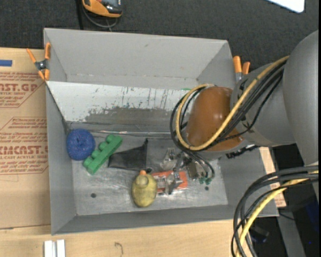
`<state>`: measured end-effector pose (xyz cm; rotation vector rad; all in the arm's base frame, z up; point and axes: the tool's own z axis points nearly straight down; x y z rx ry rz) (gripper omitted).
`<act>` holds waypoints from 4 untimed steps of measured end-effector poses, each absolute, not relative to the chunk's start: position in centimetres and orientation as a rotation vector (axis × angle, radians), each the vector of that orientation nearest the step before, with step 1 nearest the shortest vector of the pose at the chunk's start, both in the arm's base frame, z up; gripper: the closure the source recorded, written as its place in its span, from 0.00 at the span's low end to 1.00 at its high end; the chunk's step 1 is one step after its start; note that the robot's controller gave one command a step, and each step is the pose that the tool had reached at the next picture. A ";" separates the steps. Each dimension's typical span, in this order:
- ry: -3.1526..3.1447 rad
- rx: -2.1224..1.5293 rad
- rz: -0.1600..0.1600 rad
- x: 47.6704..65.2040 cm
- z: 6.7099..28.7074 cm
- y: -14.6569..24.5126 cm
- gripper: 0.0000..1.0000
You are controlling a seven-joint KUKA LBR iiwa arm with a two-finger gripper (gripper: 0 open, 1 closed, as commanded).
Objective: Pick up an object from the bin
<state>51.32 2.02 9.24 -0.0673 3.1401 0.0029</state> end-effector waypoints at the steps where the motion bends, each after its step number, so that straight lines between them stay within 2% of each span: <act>1: 3.140 -0.067 0.003 51.3 9.2 2.0 1.00; 2: 3.139 -0.094 0.000 51.8 19.8 1.3 1.00; 3: 3.139 -0.094 0.000 51.8 19.8 1.3 1.00; 4: 3.137 -0.219 0.000 53.4 23.5 2.5 1.00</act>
Offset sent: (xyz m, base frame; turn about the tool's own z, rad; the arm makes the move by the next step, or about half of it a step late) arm 0.0050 -0.0079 0.1060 -0.0162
